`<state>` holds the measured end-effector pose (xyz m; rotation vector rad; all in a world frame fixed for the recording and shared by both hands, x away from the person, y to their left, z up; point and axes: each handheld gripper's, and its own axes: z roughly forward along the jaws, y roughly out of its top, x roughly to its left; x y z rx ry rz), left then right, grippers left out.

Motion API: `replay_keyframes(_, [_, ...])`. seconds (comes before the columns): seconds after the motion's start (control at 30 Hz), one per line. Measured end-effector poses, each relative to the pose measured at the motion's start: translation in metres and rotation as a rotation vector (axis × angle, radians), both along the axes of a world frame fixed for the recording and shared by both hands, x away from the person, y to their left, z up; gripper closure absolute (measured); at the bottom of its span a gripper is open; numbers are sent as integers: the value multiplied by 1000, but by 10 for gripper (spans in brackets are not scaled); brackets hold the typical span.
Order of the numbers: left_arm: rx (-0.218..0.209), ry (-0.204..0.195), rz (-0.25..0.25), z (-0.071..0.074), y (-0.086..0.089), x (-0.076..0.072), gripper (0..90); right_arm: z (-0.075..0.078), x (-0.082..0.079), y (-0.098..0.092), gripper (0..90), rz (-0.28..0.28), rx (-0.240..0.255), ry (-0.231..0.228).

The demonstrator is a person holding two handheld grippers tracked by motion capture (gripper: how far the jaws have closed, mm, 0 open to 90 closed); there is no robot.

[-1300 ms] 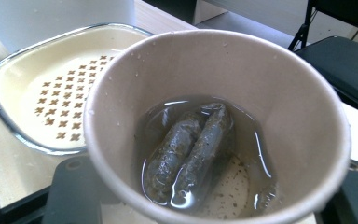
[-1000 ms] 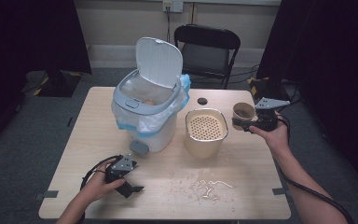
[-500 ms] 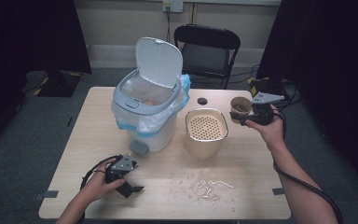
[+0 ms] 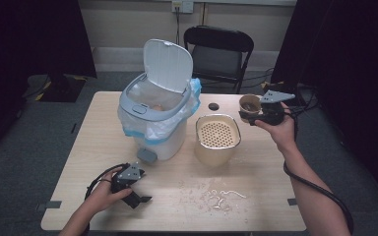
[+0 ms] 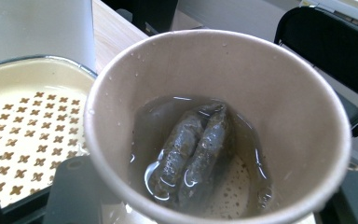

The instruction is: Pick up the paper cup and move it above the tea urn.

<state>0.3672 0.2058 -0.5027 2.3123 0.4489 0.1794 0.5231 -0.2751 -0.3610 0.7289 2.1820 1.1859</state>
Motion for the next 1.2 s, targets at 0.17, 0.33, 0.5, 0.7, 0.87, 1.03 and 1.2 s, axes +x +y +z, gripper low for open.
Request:
replay_keyframes(0.17, [0,0,0,0,0,0,0,3,2,3,338,1,-30,-24])
replay_keyframes(0.33, [0,0,0,0,0,0,0,5,3,7,338,0,-47,-56])
replay_keyframes(0.5, [0,0,0,0,0,0,0,7,3,11,338,6,-74,-79])
replay_keyframes(0.7, [0,0,0,0,0,0,0,8,6,15,339,38,-85,-109])
replay_keyframes(0.87, [0,0,0,0,0,0,0,8,9,16,340,59,-97,-130])
replay_keyframes(1.03, [0,0,0,0,0,0,0,9,10,19,341,70,-114,-150])
replay_keyframes(1.2, [0,0,0,0,0,0,0,10,10,20,341,76,-117,-167])
